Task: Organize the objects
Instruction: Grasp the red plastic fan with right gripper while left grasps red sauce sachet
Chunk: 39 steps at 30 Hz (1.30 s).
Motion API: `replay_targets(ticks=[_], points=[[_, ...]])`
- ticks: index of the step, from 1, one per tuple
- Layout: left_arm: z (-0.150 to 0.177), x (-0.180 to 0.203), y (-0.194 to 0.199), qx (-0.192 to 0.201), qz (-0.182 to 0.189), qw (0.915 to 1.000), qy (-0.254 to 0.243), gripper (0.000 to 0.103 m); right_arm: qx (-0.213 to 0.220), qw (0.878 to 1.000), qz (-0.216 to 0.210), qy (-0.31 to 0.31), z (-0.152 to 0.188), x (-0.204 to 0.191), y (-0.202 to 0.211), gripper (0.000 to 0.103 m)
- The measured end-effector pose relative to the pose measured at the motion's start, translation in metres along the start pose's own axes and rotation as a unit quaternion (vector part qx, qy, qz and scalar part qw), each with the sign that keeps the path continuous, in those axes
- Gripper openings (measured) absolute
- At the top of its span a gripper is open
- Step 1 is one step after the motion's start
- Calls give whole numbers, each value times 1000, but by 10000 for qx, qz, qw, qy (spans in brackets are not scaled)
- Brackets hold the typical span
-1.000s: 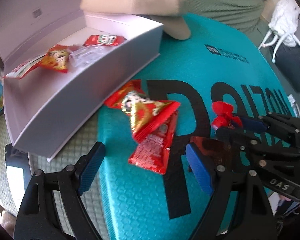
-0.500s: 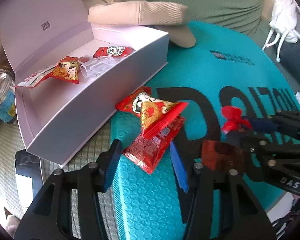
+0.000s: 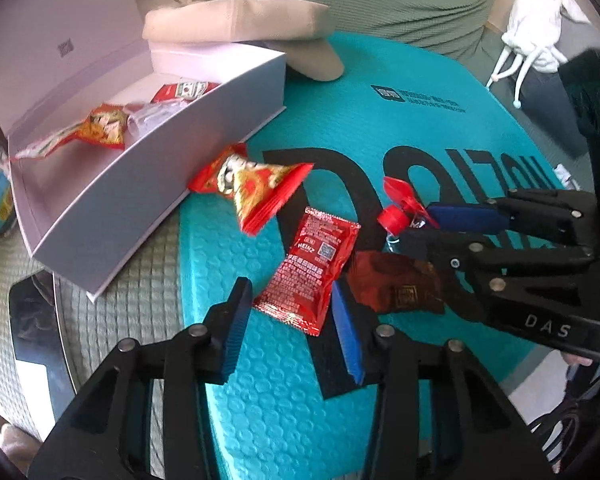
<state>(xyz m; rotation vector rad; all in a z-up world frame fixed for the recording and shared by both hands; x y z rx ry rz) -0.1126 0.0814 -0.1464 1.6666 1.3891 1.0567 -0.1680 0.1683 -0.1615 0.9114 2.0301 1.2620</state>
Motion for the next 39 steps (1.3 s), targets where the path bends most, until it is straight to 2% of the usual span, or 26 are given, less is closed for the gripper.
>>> replay_targets(ticks=[6,18,22,28,31,37,39], points=[[2,-11,-2,-37,-10,9998,202,40,4,10000,0,6,4,-1,2,31],[1,-9,-3,-78,-303,9995,67,41,31,9999,77,-65,3,2,1,33],[0,-10,-3,-55,-375,9993,30,47,24,9999,88,-93,-1,3,-3,37],[-3,-14,-5,9,-454,9990,-12,56,1,9999,108,-42,-7,3,-12,38],[-6,-14,-8,24,-385,9993,7,56,13,10000,51,-20,-9,2,-14,37],[-10,-10,-16,78,-492,9986,-194,56,119,9999,-11,-35,-12,3,-10,30],[-10,-6,-15,88,-490,9984,-283,50,134,9999,-19,-42,-13,4,-10,30]])
Point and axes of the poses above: each gripper's, at about its wrist camera, not at the fingertips, and y roughly against the way its jaws point, x to its right, z to its underside, the point moved 9 cm from there along -y, roughly the way its jaws point, and after that the axes turned 7 degrees about -x, right-handed, at the moved point
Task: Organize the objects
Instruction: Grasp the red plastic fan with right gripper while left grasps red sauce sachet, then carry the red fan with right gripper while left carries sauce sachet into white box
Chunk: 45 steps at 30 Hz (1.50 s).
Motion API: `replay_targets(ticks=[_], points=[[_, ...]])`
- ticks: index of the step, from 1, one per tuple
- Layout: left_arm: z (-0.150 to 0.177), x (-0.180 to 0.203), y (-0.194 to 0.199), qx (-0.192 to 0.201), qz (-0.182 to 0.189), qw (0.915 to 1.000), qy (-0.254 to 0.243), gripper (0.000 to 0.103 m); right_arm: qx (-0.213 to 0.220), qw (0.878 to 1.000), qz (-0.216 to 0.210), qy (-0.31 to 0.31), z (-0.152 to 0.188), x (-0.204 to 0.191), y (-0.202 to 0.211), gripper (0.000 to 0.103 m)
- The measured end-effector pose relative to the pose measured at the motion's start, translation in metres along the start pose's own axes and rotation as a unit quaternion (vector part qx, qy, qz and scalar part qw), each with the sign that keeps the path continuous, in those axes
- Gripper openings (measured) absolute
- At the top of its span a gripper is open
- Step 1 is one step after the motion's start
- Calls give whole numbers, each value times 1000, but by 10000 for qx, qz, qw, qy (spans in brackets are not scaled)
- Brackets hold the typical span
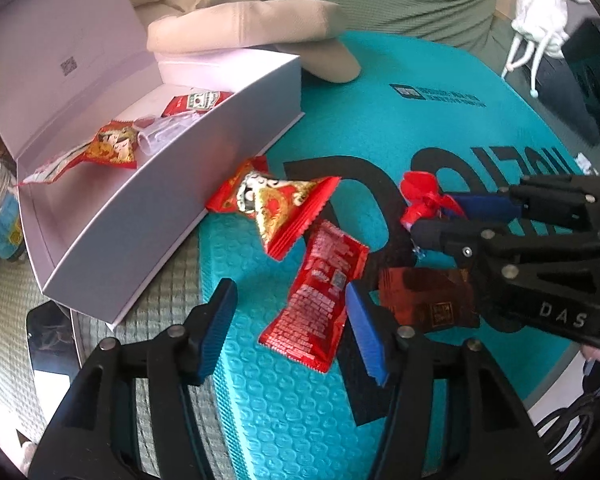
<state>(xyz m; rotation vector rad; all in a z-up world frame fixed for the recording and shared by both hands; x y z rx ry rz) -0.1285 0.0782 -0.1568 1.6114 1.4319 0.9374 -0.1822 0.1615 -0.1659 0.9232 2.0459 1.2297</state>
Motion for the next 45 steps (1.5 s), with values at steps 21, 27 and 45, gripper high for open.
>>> replay_targets(ticks=[21,27,45], points=[[6,12,6,-100,1100,9932,380,14,158,9996,-101,-207,3,6,15,28],[3,20,2,-198,985,9947,211,27,121,9996,-61,-227,5,9,15,28],[11,24,5,40,321,9987,-384,25,71,9995,81,-313,19,24,19,28]])
Point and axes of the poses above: each gripper's, at about its wrist camera, not at the fingertips, and y roughly against the way its jaws point, x to its right, z to its underside, the point moved 9 cm from there along -y, roughly the way its jaws point, and after that the axes turned 7 degrees about -x, right-handed, at the moved point
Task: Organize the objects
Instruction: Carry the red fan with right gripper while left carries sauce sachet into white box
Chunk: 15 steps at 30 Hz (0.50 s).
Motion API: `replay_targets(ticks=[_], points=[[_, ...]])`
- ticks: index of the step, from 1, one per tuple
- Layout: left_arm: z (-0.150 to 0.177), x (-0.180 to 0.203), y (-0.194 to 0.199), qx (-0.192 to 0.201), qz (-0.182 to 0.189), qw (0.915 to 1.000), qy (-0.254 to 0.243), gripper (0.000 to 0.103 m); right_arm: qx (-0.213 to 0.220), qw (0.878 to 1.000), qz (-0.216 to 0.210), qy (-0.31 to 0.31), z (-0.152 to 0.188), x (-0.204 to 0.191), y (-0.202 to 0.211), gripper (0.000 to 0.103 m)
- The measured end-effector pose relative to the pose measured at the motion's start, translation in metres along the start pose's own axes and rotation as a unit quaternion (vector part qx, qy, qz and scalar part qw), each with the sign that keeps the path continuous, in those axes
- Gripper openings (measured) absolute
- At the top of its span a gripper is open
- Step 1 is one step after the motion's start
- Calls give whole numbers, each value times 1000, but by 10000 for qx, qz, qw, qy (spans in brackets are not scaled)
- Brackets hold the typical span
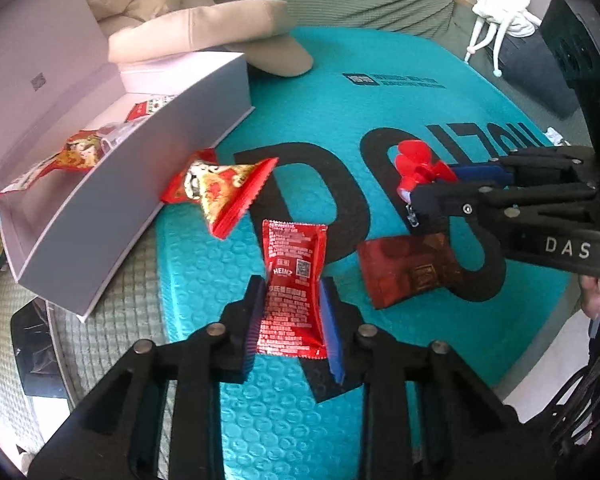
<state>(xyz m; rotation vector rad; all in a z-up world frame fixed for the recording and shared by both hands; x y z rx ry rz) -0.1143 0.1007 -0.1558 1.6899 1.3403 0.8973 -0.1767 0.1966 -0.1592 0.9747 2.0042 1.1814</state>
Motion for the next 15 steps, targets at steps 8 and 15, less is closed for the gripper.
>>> replay_targets(ticks=[8,15], points=[[0,-13,17,138,374,9981,478,23,121,9999,-64,90,-3,-8,7,28],[-7,-12,41,352,269,9981,417,23,258,9993,-143,217,-12,-19,19,28]])
Point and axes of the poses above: each gripper's, at about its wrist camera, not at the fingertips, and y roughly against the way its jaws point, x to its right, z to its underside, the point moved 9 cm from there along -y, roughly the way its jaws point, and after that the axes turned 7 degrees about -x, right-handed, at the moved point
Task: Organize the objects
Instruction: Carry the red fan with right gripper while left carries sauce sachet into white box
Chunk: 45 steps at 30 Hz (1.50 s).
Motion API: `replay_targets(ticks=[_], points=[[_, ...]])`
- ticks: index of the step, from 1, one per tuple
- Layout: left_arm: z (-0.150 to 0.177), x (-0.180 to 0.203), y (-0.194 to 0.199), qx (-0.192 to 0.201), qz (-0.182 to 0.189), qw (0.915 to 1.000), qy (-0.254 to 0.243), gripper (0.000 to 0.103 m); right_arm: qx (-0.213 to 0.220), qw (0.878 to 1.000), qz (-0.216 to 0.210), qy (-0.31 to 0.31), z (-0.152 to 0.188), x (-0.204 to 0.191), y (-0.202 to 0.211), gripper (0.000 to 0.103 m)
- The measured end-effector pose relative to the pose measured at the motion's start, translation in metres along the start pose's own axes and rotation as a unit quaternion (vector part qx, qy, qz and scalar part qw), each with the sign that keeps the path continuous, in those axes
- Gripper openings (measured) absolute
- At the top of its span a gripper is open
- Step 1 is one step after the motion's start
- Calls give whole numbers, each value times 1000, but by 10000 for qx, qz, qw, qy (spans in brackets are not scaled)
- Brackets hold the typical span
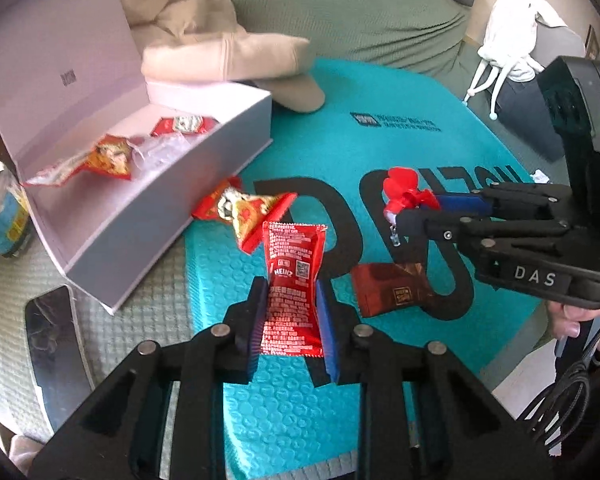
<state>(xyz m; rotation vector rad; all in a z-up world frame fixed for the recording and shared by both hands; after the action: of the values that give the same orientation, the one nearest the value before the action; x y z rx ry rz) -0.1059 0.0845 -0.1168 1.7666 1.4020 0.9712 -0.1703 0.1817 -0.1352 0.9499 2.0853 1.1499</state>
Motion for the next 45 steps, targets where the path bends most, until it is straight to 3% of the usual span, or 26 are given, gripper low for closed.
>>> replay_targets(ticks=[15,28,36,45], points=[[13,-48,44,305,-502,9967,566,23,134,9966,-397,705,-16,-66,14,28],[47,-80,95,704,-890,9854,1268,23,261,9866,-740,1431,-6,-135,34,28],[52,-84,120,979,-969,9800,1438,23,409,9806,-915,1684,10,-159,55,28],[42,-83,120,1014,-868,9829,1266,23,469,9826,-868,1576,12,-161,65,28]])
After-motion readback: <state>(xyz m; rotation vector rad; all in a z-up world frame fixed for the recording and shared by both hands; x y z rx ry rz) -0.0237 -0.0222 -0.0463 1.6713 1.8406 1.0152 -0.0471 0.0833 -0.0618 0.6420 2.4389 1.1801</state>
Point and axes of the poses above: each gripper's, at about its wrist camera, not at the fingertips, and y roughly against the way its jaws point, x to its right, z to its underside, the point moved 9 cm from there along -y, roughly the way its jaws point, and after that the axes turned 7 degrees about -x, right-handed, at the moved point
